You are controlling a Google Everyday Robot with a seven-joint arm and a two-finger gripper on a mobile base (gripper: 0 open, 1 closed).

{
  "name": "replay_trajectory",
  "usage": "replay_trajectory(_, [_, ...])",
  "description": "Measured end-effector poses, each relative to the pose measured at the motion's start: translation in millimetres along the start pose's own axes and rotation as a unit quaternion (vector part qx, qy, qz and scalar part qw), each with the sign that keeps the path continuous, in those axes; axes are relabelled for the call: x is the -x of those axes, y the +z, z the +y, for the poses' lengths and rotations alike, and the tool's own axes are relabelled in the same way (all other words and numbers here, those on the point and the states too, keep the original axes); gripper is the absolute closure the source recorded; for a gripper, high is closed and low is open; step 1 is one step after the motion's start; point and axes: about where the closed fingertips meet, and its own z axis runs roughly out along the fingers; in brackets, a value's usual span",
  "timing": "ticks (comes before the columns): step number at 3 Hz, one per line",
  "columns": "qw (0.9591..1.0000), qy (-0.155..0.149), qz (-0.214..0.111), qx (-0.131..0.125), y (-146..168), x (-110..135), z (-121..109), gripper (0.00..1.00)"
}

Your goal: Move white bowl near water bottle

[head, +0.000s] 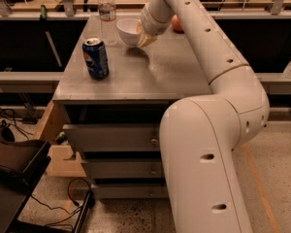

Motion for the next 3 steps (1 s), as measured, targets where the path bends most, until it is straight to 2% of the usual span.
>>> replay_trajectory(1, [1.0, -0.001, -0.002, 0.002, 4.8, 1.3, 0.7, 0.36])
replay_trajectory(2, [1.0, -0.001, -0.003, 0.005, 11.0, 2.6, 1.9, 0.05])
replay_trajectory(3, [1.0, -0.001, -0.004, 0.006, 13.7, 3.2, 2.5, 0.0])
